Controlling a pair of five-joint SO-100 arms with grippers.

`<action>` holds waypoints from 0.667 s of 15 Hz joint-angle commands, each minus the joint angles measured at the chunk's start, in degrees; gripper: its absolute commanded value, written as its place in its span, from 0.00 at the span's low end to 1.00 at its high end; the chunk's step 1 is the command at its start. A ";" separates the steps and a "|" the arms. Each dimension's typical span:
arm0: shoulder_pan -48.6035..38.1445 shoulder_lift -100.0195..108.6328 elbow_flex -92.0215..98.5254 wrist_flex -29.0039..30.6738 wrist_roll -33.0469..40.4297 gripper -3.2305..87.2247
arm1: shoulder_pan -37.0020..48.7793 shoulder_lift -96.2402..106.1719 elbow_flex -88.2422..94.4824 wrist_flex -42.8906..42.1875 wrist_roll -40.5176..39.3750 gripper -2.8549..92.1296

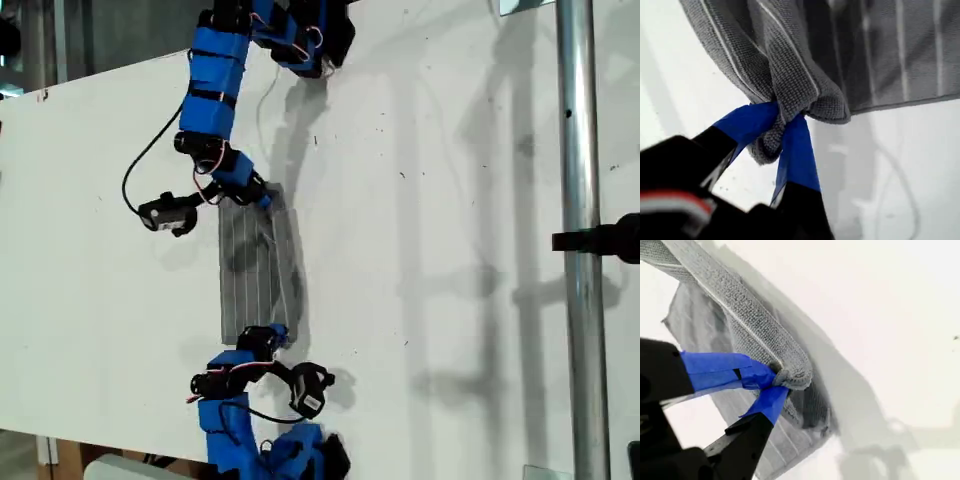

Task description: Grasp corners of a towel and fold twice.

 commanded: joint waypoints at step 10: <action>-27.95 -10.90 -18.54 1.14 19.34 0.00 | 20.57 -6.42 -9.23 -13.01 -14.41 0.03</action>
